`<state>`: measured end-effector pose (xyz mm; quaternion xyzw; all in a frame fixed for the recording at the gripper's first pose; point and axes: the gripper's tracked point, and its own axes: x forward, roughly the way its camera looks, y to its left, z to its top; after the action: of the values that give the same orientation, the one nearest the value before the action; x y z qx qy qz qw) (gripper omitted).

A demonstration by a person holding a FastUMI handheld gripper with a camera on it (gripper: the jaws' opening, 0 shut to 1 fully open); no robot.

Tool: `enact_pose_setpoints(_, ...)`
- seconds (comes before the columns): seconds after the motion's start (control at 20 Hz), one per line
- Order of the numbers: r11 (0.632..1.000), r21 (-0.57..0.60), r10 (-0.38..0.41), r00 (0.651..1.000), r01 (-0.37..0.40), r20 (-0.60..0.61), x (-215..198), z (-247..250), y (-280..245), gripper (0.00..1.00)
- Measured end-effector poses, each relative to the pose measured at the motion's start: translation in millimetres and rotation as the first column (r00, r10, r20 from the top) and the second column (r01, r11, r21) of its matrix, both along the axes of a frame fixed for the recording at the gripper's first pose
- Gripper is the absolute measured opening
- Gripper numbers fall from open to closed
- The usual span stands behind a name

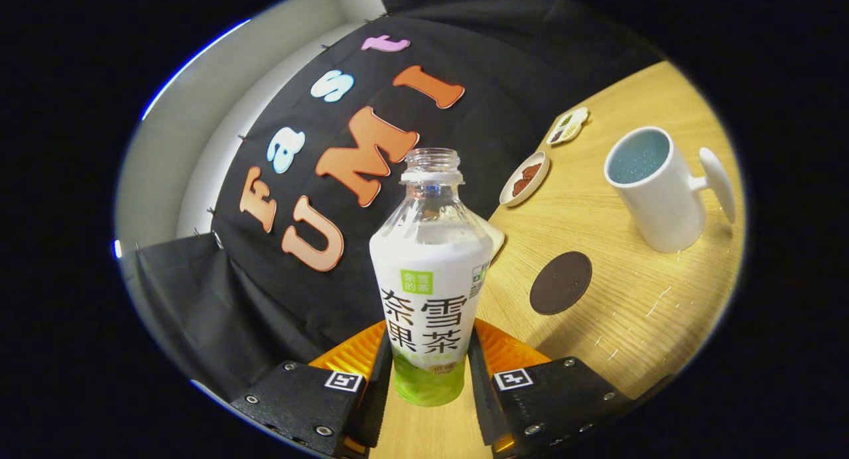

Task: Take the bottle from table, then pour the juice into the cup, finally place the bottle on the coaster

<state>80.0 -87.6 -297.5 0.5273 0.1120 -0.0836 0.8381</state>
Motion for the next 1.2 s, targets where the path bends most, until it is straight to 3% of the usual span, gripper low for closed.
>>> enact_pose_setpoints(0.45, 0.942, 0.314, -0.134, 0.991, 0.118, 0.03, 8.7, 1.7, -27.5, 0.57)
enact_pose_setpoints(1.2, 0.781, 0.583, -0.277, 0.961, 0.222, 0.005, 5.8, 10.4, -46.7, 0.57)
